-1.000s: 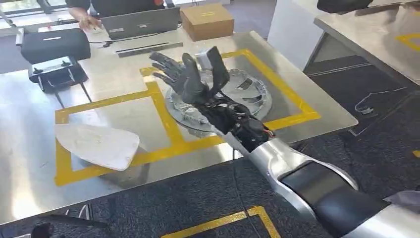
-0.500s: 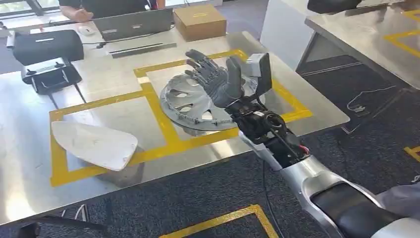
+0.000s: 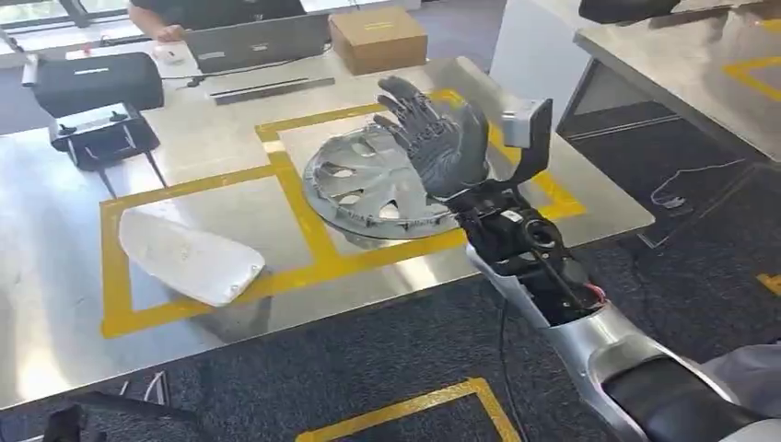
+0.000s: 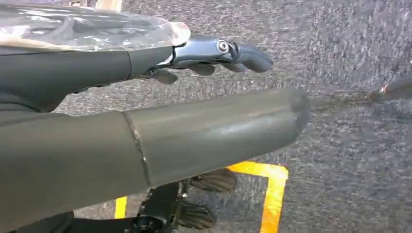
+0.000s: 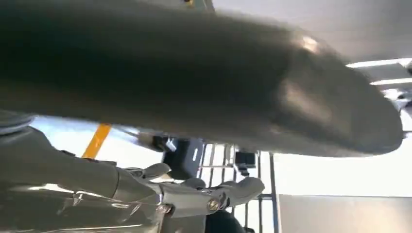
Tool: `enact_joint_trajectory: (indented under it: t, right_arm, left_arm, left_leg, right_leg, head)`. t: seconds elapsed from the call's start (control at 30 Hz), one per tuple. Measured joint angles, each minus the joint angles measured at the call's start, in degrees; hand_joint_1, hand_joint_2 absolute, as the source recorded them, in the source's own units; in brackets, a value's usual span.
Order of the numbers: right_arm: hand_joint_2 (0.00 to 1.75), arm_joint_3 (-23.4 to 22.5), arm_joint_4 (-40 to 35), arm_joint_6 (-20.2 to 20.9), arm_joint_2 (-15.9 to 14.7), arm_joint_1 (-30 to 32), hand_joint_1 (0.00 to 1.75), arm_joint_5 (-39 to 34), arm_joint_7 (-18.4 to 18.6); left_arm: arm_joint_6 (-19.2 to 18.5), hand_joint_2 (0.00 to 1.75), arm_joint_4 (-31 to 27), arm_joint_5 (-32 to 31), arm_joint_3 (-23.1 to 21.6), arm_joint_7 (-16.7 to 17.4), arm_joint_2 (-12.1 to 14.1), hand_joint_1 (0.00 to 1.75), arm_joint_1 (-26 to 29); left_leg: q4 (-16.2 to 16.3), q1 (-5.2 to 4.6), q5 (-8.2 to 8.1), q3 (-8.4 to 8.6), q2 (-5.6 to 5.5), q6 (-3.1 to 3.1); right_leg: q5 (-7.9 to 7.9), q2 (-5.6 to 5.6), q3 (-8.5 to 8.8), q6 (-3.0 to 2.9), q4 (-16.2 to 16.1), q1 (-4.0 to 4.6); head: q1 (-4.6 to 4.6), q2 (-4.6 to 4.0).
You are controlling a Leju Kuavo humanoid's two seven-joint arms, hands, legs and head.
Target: Take the parts from the cabinet and place them on the table.
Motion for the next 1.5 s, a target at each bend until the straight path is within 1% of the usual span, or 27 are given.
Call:
enact_joint_trajectory:
  t: [0.07,0.1,0.17,0.23,0.27,0.3,0.37,0.4,0.5,0.57,0.6,0.7,0.73,0.77,0.8,0.87,0.93,1.03,1.07,1.13,1.2,1.23,1.27,1.3,1.4,1.43,1.5]
  right_arm:
    - [0.0,-0.2,-0.8,-0.1,-0.2,0.1,0.0,0.0,0.0]
    - [0.0,-0.3,-1.3,-0.1,-0.2,0.1,0.0,0.0,0.0]
    - [0.0,-0.4,-1.9,-0.1,-0.2,0.5,0.0,0.3,0.2]
    - [0.0,-0.7,-2.4,-0.2,-0.3,1.5,0.0,0.4,0.6]
    - [0.0,-0.9,-2.7,-0.1,-0.3,2.2,0.0,0.4,0.7]
    - [0.0,-0.9,-3.1,0.0,-0.5,2.5,0.0,0.4,0.8]
    - [0.0,-1.0,-3.7,0.4,-0.6,2.7,0.0,0.4,1.0]
    - [0.0,-1.1,-4.1,0.6,-0.6,2.8,0.0,0.4,1.1]
    - [0.0,-1.3,-4.8,0.8,-0.7,3.0,0.0,0.4,1.2]
    - [0.0,-1.5,-5.2,0.8,-0.9,3.2,0.0,0.4,1.3]
    - [0.0,-1.6,-5.5,0.8,-1.1,3.3,0.0,0.4,1.2]
    - [0.0,-1.7,-5.7,0.8,-1.2,3.7,0.0,0.4,1.3]
    - [0.0,-1.7,-5.7,0.8,-1.3,3.9,0.0,0.4,1.3]
    - [0.0,-1.7,-5.8,0.8,-1.4,4.1,0.0,0.4,1.3]
    - [0.0,-1.7,-5.8,0.8,-1.4,4.1,0.0,0.4,1.3]
    - [0.0,-1.7,-6.0,0.8,-1.4,3.9,0.0,0.4,1.3]
    - [0.0,-1.7,-6.3,0.8,-1.4,3.6,0.0,0.4,1.3]
    - [0.0,-1.7,-6.5,0.8,-1.4,3.7,0.0,0.4,1.3]
    - [0.0,-1.7,-6.5,0.7,-1.5,3.8,0.0,0.4,1.3]
    - [0.0,-1.7,-6.7,0.7,-1.5,3.7,0.0,0.4,1.3]
    - [0.0,-1.7,-6.8,0.7,-1.5,4.0,0.0,0.4,1.3]
    - [0.0,-1.7,-6.8,0.7,-1.5,4.2,0.0,0.4,1.3]
    - [0.0,-1.7,-6.8,0.7,-1.5,4.5,0.0,0.3,1.3]
    - [0.0,-1.7,-6.8,0.7,-1.5,4.8,0.0,0.2,1.2]
    - [0.0,-1.8,-6.9,0.8,-1.5,5.0,0.0,0.2,1.1]
    - [0.0,-1.9,-7.0,0.9,-1.5,5.0,0.0,0.2,0.9]
    - [0.0,-2.1,-7.0,1.4,-1.6,5.1,0.0,0.2,0.5]
  left_arm:
    - [0.0,0.0,0.0,-0.1,0.0,0.0,-0.1,0.0,0.0]
    - [0.0,0.0,0.0,-0.2,0.0,0.0,-0.1,0.0,-0.1]
    - [0.0,0.0,0.0,-0.3,0.0,0.0,-0.2,0.0,-0.3]
    - [0.0,0.0,0.0,-0.3,0.0,0.2,-0.4,0.0,-0.2]
    - [0.0,0.0,0.0,-0.3,0.0,0.3,-0.5,0.0,-0.2]
    - [0.0,0.0,0.0,-0.3,0.0,0.3,-0.5,0.0,-0.2]
    - [0.0,0.0,0.0,-0.1,0.0,0.3,-0.3,0.0,-0.3]
    - [0.0,0.0,0.0,0.0,0.0,0.3,-0.3,0.0,-0.4]
    - [0.0,0.0,0.0,0.2,0.0,0.2,-0.2,0.0,-0.4]
    - [0.0,0.0,0.0,0.2,0.0,0.2,-0.2,0.0,-0.4]
    - [0.0,0.0,0.0,0.2,0.0,0.2,-0.2,0.0,-0.4]
    - [0.0,0.0,0.0,0.2,0.0,0.2,-0.2,0.0,-0.4]
    - [0.0,0.0,0.0,0.2,0.0,0.2,-0.2,0.0,-0.3]
    - [0.0,0.0,0.0,0.2,0.0,0.2,-0.3,0.0,-0.2]
    - [0.0,0.0,0.0,0.2,0.0,0.2,-0.3,0.0,-0.1]
    - [0.0,0.0,0.0,0.2,0.0,0.2,-0.3,0.0,-0.2]
    - [0.1,0.0,0.0,0.2,0.0,0.2,-0.3,0.0,-0.3]
    - [0.1,0.0,0.0,0.2,0.0,0.2,-0.3,0.0,-0.3]
    - [0.1,0.0,0.0,0.2,0.0,0.2,-0.2,0.0,-0.3]
    - [0.1,0.0,0.0,0.2,0.0,0.2,-0.2,0.0,-0.3]
    - [0.1,0.0,0.0,0.2,0.0,0.2,-0.2,0.0,-0.4]
    - [0.1,0.0,0.0,0.2,0.1,0.2,-0.3,0.0,-0.3]
    - [0.0,0.0,0.0,0.2,0.1,0.2,-0.3,0.0,-0.2]
    - [0.0,0.0,0.0,0.2,0.1,0.2,-0.3,0.0,-0.2]
    - [0.0,0.0,0.0,0.1,0.1,0.2,-0.2,0.0,-0.5]
    - [0.0,0.0,0.0,0.1,0.1,0.2,-0.2,0.0,-0.7]
    - [0.1,0.0,0.0,0.1,0.1,0.2,-0.2,0.0,-0.7]
  left_leg:
    - [0.7,0.19,-0.72,-0.31,0.01,-0.53]
    - [3.1,0.18,-2.75,-1.4,0.0,-0.86]
    - [12.6,0.33,-7.61,-5.52,-0.01,-1.33]
    - [19.1,0.37,-9.52,-8.27,0.0,-1.61]
    - [18.1,0.45,-8.55,-7.6,0.0,-1.6]
    - [14.3,0.51,-6.38,-5.36,0.02,-1.52]
    - [3.5,0.53,-1.96,0.64,0.07,-1.08]
    - [0.3,0.39,-2.37,2.18,0.08,-0.72]
    - [0.2,-0.06,-2.01,1.81,-0.07,0.18]
    - [-0.5,0.45,-1.32,1.78,0.07,1.28]
    - [-0.5,0.38,-1.18,1.69,0.07,1.6]
    - [-0.4,0.24,-0.84,1.07,0.13,2.11]
    - [-0.4,0.22,-0.67,0.87,0.12,2.12]
    - [-0.4,0.22,-0.56,0.76,0.09,2.07]
    - [-0.4,0.22,-0.49,0.7,0.05,1.97]
    - [-0.1,0.22,-0.42,0.73,-0.01,1.81]
    - [0.2,-0.19,-0.14,0.19,-0.07,1.22]
    - [-0.1,-0.07,0.74,-0.3,-0.07,0.06]
    - [0.0,-0.19,0.52,-0.6,-0.08,-0.22]
    - [4.0,0.1,-3.19,-2.27,-0.04,-0.79]
    - [14.5,0.19,-8.54,-6.73,-0.05,-1.32]
    - [18.3,0.21,-9.91,-8.18,-0.05,-1.46]
    - [19.0,0.25,-9.86,-8.23,-0.04,-1.45]
    - [16.8,0.31,-8.52,-6.67,-0.04,-1.41]
    - [1.5,0.49,-2.91,2.7,0.01,-1.01]
    - [-0.1,0.14,-3.17,3.23,-0.05,-0.51]
    - [0.1,-0.08,-2.73,2.67,-0.2,0.24]
  right_leg:
    - [0.85,-0.21,0.15,-1.08,-0.9,-0.56]
    - [1.05,-0.22,-0.09,-1.39,-0.9,-0.53]
    - [1.34,-0.31,-0.57,-1.72,-0.9,-0.47]
    - [1.57,-0.4,-0.97,-1.62,-0.9,-0.44]
    - [1.66,-0.42,-1.07,-1.59,-0.9,-0.45]
    - [1.75,-0.41,-1.14,-1.46,-0.8,-0.46]
    - [1.84,-0.38,-1.14,-1.23,-0.7,-0.48]
    - [1.86,-0.35,-1.35,-0.96,-0.6,-0.22]
    - [2.25,-0.33,-1.7,-0.02,-0.7,-0.17]
    - [1.7,-0.33,-2.04,0.71,-0.2,-0.4]
    - [-0.13,-0.37,-3.13,0.92,1.7,-0.39]
    - [-7.49,-0.4,-8.71,1.56,16.4,-0.48]
    - [-8.3,-0.4,-9.68,1.64,19.2,-0.47]
    - [-7.64,-0.4,-9.22,1.63,18.8,-0.47]
    - [-5.74,-0.41,-7.32,1.52,15.6,-0.47]
    - [-0.72,-0.4,-1.18,1.11,4.4,-0.47]
    - [-0.6,-0.28,1.04,0.76,-0.6,-0.1]
    - [-0.12,-0.24,0.77,-0.13,-0.4,0.08]
    - [0.49,-0.37,0.88,-0.72,-1.0,-0.41]
    - [1.09,-0.53,0.29,-1.44,-1.1,-0.5]
    - [1.68,-0.62,-0.69,-1.64,-1.1,-0.45]
    - [2.02,-0.63,-1.17,-1.62,-1.0,-0.44]
    - [2.31,-0.64,-1.57,-1.56,-1.0,-0.44]
    - [2.55,-0.64,-1.91,-1.42,-1.0,-0.45]
    - [3.08,-0.61,-2.39,-0.85,-0.8,-0.47]
    - [3.22,-0.55,-2.84,-0.55,-0.6,0.01]
    - [3.68,-0.6,-2.96,0.09,-0.7,-0.21]
  head:
    - [0.04,0.0]
    - [-0.31,0.0]
    - [-0.66,0.0]
    - [-0.66,0.0]
    - [-0.66,0.0]
    - [-0.66,0.0]
    - [-0.74,0.0]
    - [-0.74,0.0]
    - [-0.68,0.0]
    - [-0.68,0.0]
    - [-0.44,0.0]
    - [0.02,0.0]
    - [0.15,0.0]
    - [0.2,0.0]
    - [0.31,0.0]
    - [0.42,0.0]
    - [0.33,0.0]
    - [0.17,0.0]
    - [0.28,0.0]
    - [-0.26,0.0]
    - [-0.63,0.0]
    - [-0.7,0.0]
    - [-0.72,0.0]
    - [-0.74,0.0]
    - [-0.76,0.0]
    - [-0.83,0.0]
    - [-0.33,0.0]
